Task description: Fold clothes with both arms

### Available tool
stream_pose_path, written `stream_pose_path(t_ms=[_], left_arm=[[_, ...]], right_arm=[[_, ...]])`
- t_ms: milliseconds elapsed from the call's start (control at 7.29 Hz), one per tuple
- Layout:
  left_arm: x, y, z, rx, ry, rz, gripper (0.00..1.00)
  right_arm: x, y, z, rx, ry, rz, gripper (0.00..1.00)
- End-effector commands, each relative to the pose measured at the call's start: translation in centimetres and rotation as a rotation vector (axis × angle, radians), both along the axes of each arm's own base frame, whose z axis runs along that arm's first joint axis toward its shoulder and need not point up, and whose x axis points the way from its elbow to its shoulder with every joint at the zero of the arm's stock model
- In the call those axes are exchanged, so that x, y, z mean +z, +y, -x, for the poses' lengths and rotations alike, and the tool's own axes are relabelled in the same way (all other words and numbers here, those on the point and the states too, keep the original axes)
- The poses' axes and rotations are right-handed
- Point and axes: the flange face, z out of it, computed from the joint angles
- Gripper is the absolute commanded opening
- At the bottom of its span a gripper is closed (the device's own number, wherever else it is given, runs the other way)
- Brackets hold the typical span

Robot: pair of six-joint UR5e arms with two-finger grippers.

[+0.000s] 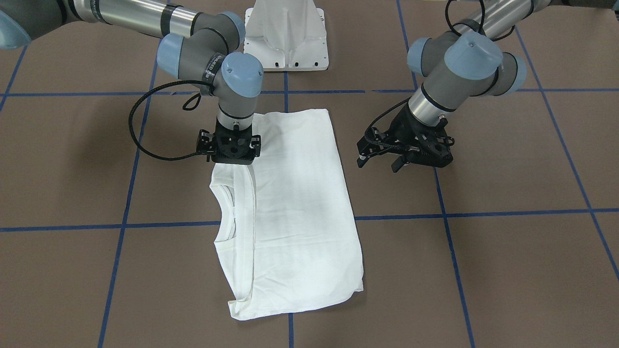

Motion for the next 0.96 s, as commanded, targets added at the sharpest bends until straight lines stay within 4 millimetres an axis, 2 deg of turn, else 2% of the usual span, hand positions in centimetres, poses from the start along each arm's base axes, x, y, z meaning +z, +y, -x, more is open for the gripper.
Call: stream_pose_path(t_ms=[0,137,412,686,824], left_arm=[[0.1,-0.1,-0.1,-0.001,0.0,0.001,1.0],[0.1,-0.1,-0.2,-0.001,0.0,0.001,1.0],[0.1,0.1,-0.5,0.005,0.0,0.001,1.0],[0.0,0.1,-0.5,0.005,0.001,0.0,1.0],[-0.5,0.1,-0.7,0.004,0.006,0.004,1.0]], right_arm=[[2.0,-0.4,-2.3,-0.015,0.015,-0.013,1.0],[3.0,-0.6,-4.2,-0.029,0.021,-0.028,1.0],[5.3,0.4,-9.0,-0.066,0.024,-0.064,1.0],[3.3,0.3,-9.7,-0.062,-0.025,-0.071,1.0],[1.5,0.7,-10.6,-0.057,-0.071,-0.079,1.0]])
